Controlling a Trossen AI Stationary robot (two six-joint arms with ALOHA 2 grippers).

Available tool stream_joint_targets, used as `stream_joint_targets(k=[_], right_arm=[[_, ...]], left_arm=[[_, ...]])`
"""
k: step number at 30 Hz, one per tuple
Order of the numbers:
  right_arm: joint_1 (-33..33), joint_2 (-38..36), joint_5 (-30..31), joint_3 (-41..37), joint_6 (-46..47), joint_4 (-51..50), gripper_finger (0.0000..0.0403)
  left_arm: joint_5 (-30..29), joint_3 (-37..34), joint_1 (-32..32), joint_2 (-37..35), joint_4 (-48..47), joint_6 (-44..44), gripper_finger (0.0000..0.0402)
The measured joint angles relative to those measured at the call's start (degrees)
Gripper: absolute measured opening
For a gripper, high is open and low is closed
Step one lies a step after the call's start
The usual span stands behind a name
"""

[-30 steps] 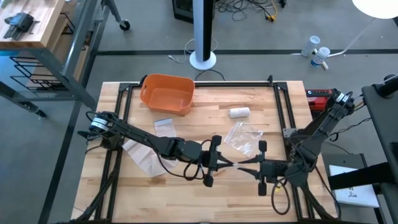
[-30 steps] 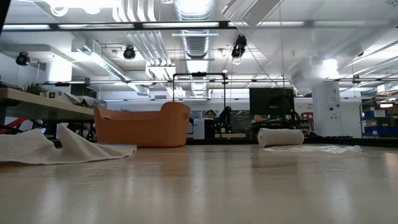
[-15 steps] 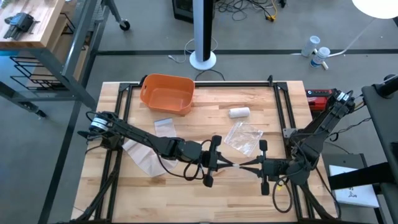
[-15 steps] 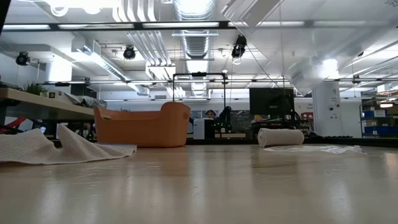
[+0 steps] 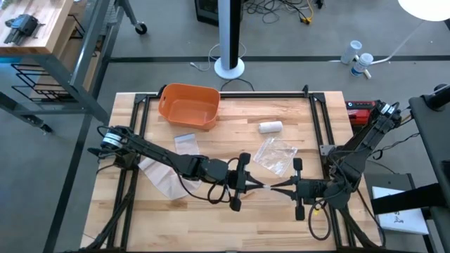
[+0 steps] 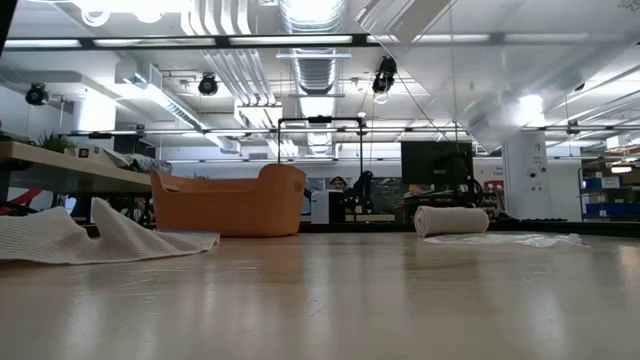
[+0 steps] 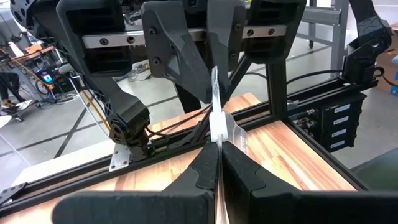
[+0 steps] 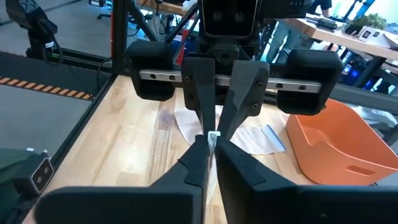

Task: Roll bandage
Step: Open the transparent zip bag

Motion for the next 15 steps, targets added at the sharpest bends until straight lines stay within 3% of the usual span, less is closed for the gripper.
stream_joint_targets(k=[15], right_arm=[[-0.2,0.0,0.1,0.0,0.2,0.0,0.0001]], left_arm=[[-1.8,0.0,0.0,0.0,0.7,-0.2,0.0041]])
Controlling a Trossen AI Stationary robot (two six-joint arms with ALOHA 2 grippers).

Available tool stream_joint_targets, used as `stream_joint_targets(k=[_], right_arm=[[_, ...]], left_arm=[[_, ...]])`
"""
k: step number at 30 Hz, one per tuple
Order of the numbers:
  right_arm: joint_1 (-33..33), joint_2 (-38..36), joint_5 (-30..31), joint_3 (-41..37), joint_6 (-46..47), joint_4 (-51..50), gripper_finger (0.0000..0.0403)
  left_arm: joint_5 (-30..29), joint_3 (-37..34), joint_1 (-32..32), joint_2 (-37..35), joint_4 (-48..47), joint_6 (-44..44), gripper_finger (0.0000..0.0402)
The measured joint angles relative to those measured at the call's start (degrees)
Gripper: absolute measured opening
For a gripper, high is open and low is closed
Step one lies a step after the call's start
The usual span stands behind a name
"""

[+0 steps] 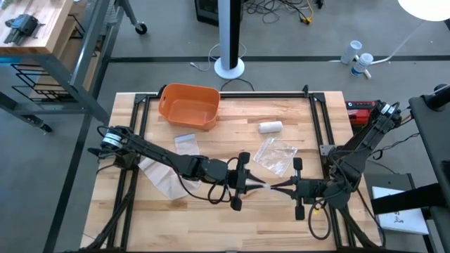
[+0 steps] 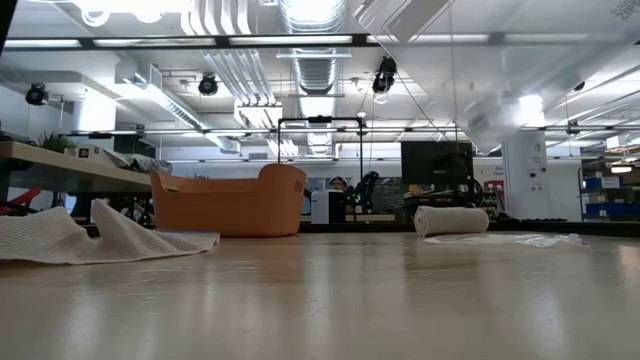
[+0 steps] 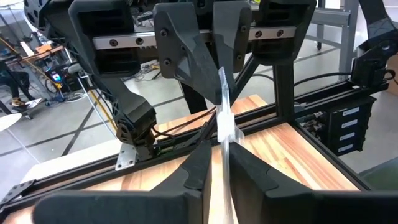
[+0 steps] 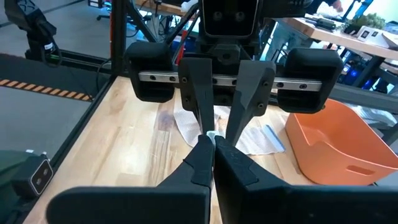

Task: Roll bandage
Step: Open the transparent zip bag

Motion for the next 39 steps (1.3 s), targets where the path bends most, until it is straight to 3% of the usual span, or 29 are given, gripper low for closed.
stream_joint_targets(k=[15,21,25,29,39], right_arm=[[0.0,0.0,0.0,0.0,-0.7,-0.2,0.0000],[0.0,0.0,-0.1,0.0,-0.7,-0.4,0.0000],[0.0,0.0,-0.1,0.0,0.0,-0.6,0.0000],[0.0,0.0,-0.1,0.0,0.3,-0.7,0.0000],[0.0,0.0,-0.2,0.0,1.7,-1.1,0.0000]], left_arm=[[0.5,0.0,-0.1,0.0,-0.1,-7.3,0.0094],[0.3,0.0,-0.1,0.0,0.1,-7.6,0.0145],[-3.9,0.0,-0.1,0.0,0.9,-7.9,0.0187],[-4.2,0.0,-0.2,-0.4,1.0,-8.6,0.0220],[-3.7,0.0,-0.2,-1.0,1.9,-4.9,0.0253]])
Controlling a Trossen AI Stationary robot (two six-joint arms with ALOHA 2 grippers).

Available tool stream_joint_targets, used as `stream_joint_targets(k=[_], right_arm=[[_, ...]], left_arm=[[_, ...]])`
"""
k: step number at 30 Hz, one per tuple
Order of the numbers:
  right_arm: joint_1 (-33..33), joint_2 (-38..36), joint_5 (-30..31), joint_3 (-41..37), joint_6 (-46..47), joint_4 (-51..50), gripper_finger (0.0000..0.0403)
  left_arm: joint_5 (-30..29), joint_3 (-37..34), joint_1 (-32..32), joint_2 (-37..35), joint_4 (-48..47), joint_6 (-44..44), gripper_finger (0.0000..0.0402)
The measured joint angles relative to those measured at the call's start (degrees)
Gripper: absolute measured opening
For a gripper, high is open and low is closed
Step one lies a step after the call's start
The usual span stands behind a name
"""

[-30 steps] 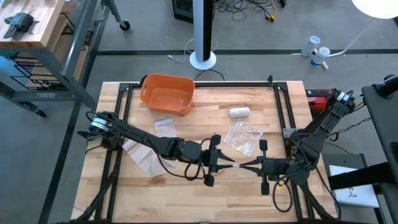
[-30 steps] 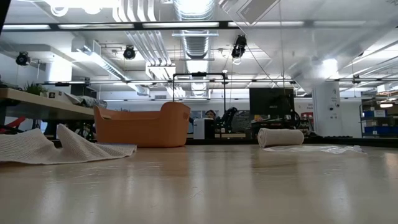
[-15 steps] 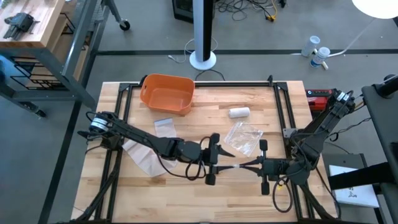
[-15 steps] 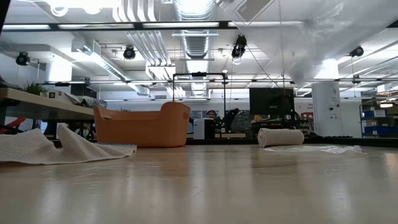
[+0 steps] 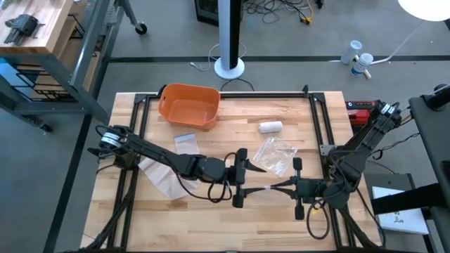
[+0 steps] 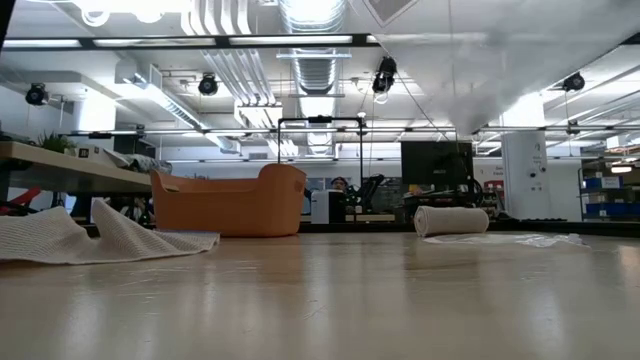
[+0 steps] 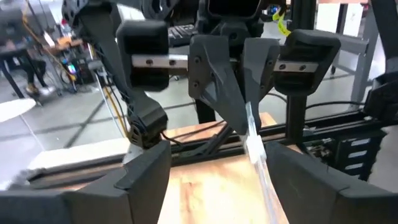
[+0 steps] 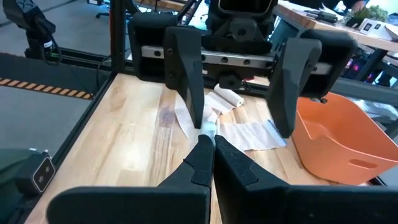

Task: Roll bandage
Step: Open the transparent zip bag

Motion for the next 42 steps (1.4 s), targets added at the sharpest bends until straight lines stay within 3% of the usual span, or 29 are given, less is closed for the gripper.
stream_joint_targets(k=[10,22,42], right_arm=[[-0.3,0.0,0.5,0.0,0.0,0.1,0.0000],[-2.5,0.0,0.7,0.0,2.7,-0.1,0.0000],[-2.5,-0.2,0.6,0.0,4.6,-0.6,0.0000]], left_arm=[[2.7,0.0,-0.1,0.1,1.6,-0.9,0.0253],[2.3,0.0,0.1,2.8,6.4,-0.5,0.0212],[2.0,0.0,0.2,2.6,4.4,2.4,0.0012]])
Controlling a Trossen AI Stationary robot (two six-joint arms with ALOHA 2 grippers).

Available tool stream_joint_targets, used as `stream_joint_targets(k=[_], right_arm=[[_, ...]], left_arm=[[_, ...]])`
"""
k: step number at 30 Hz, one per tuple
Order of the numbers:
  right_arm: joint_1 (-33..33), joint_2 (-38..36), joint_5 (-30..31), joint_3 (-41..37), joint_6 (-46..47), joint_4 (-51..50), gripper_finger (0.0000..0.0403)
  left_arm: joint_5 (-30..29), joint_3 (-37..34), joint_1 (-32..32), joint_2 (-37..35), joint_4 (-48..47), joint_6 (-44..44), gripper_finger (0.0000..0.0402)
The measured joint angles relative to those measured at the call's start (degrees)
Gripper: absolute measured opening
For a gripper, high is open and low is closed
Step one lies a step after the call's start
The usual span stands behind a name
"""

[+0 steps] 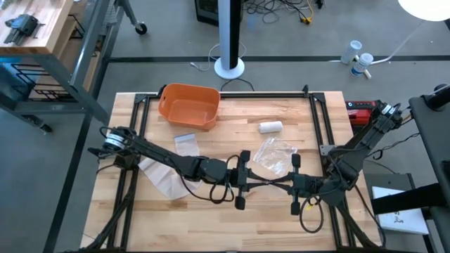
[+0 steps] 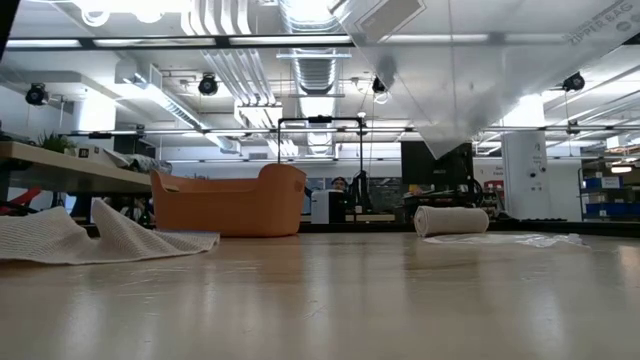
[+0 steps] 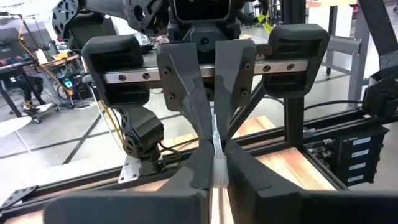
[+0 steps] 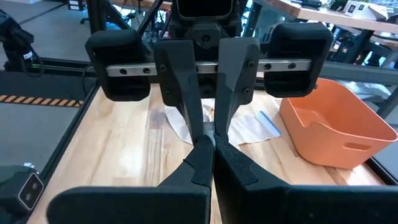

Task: Roll bandage
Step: Open the transparent zip bag

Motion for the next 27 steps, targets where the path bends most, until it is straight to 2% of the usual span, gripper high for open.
stream_joint_targets(k=[4,9,16,20,27], right_arm=[[0.0,-1.3,-0.9,0.0,0.0,0.0,0.0000],[1.0,-4.0,-4.9,0.0,0.1,-0.5,0.0000],[3.6,-7.1,-5.9,0.0,0.1,-1.6,0.0000],[3.9,-8.0,-5.8,0.0,0.1,-2.4,0.0000],[3.5,-5.0,-1.5,0.0,0.4,-2.7,0.0000]], left_arm=[[-0.2,0.1,0.1,-1.1,-1.2,0.0,0.0022],[-0.5,0.0,-0.2,-3.4,-7.5,-0.4,0.0042],[-0.7,0.0,-0.7,-6.3,-15.6,-2.0,0.0016],[-0.5,0.0,-1.1,-7.3,-16.0,-2.0,0.0003],[-0.5,0.0,-1.4,-5.9,-11.9,-1.5,0.0053]])
